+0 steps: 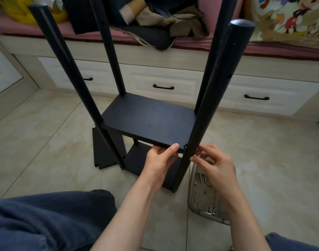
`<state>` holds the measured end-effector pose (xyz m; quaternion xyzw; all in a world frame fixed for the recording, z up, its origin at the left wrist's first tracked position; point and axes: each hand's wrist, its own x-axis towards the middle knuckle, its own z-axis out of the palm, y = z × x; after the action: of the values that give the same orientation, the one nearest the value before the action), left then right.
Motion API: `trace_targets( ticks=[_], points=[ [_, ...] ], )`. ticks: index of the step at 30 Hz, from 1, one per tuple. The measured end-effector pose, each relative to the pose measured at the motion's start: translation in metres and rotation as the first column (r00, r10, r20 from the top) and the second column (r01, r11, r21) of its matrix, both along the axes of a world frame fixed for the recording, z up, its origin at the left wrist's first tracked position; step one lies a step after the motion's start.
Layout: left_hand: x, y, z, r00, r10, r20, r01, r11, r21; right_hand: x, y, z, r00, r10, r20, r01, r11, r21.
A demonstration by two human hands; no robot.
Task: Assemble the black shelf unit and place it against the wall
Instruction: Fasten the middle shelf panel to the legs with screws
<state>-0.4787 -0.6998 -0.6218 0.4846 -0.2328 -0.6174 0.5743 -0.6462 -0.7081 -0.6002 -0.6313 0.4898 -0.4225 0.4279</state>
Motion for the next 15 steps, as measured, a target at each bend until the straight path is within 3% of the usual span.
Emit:
trace_targets(
  ticks=[15],
  points=[
    [0.0019,-0.0012,-0.0002,1.000,-0.013,-0.009,0.013,1.000,0.005,0.0016,0.0005,0.0006,1.000,-0.002,0.023,0.003,1.000,-0.009]
  ],
)
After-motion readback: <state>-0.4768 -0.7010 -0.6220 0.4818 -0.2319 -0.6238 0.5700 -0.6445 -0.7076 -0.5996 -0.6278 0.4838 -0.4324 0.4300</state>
